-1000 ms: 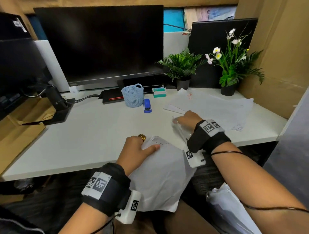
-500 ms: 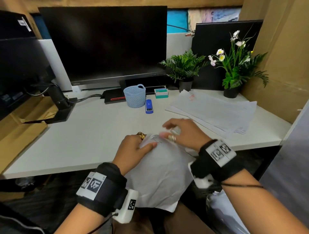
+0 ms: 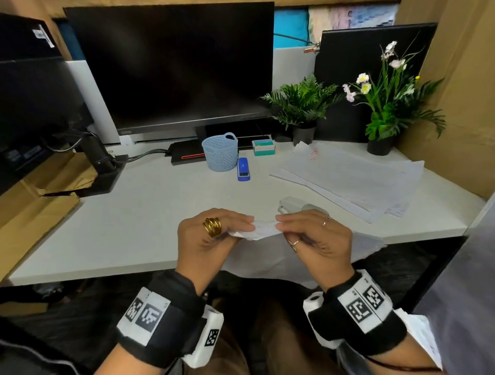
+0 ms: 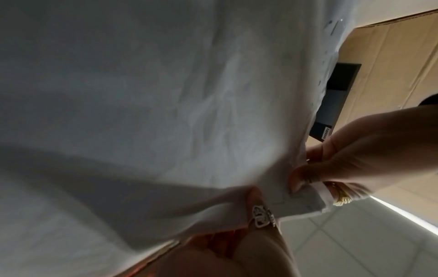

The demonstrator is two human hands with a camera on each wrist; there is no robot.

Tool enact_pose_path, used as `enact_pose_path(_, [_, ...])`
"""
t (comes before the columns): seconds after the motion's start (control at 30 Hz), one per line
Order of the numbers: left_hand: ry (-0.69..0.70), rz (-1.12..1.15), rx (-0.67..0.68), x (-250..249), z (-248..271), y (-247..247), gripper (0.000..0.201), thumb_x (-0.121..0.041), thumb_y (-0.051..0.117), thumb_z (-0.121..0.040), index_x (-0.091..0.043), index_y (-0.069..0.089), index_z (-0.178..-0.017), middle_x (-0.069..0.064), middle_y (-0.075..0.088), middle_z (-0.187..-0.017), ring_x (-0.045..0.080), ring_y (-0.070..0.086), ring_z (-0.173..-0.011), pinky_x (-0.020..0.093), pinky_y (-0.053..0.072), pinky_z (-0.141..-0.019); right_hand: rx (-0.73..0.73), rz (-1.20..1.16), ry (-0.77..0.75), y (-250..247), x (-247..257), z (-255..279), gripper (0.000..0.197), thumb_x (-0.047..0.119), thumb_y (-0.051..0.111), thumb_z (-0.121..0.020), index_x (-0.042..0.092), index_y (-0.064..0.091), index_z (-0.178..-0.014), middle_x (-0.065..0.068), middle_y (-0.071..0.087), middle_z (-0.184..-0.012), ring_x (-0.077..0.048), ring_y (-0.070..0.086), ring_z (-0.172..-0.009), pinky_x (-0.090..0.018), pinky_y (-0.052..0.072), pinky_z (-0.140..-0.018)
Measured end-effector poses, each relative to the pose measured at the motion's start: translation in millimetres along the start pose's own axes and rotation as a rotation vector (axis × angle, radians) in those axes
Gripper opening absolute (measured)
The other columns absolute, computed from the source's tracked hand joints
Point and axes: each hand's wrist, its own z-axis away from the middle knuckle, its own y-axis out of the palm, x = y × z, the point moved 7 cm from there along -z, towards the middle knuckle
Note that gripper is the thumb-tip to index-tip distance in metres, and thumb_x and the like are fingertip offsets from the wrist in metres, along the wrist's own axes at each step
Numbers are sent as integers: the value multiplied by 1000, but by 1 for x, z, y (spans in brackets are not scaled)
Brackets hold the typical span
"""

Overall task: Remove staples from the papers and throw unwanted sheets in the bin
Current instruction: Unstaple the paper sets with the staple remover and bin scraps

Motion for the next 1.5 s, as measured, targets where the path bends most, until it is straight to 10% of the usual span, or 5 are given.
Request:
enact_pose_path(0.13, [133, 8, -51, -15, 3, 1, 19, 2, 75, -72, -18, 72, -72, 0, 70, -90, 15, 69, -88, 29, 55, -80, -39, 68, -108, -7, 10, 2, 13, 1, 66, -81, 11, 72, -86, -3, 70, -95, -15, 65, -86, -30, 50, -77])
enact_pose_path(0.3, [-234, 341, -102, 6, 3, 6, 19, -20, 72, -60, -31, 77, -75, -9, 73, -85, 13, 68, -89, 28, 52, -81, -49, 117, -134, -11, 15, 2, 13, -1, 62, -81, 2, 75, -81, -8, 71, -94, -19, 65, -86, -34, 51, -75])
enact_pose_path(0.73, [58, -64, -3, -11, 5, 11, 11, -8, 70, -75, -12, 74, -84, -12, 70, -95, -2, 63, -90, 11, 47, -78, -73, 114, -79, -16, 9, 7, 15, -8, 64, -79, 2, 75, -77, -9, 71, -88, -19, 65, -81, -31, 51, -73])
enact_pose_path(1.03, [-180, -378, 389, 30, 11, 67, 43, -68, 47, -73, -41, 48, -106, -12, 67, -88, 10, 62, -79, 25, 48, -66, -71, 74, 566, -62, -45, 33, 48, -5, 66, -80, 41, 62, -92, 27, 61, -87, 5, 58, -86, -7, 43, -77])
enact_pose_path(1.5, [-19, -284, 789, -4, 29, 248, 18, -22, 53, -92, -17, 63, -105, 3, 67, -103, 21, 60, -96, 23, 36, -71, 887, 1068, 838, -133, -56, 64, 22, 7, 45, -87, 19, 60, -97, -5, 62, -100, -26, 57, -101, -28, 35, -69])
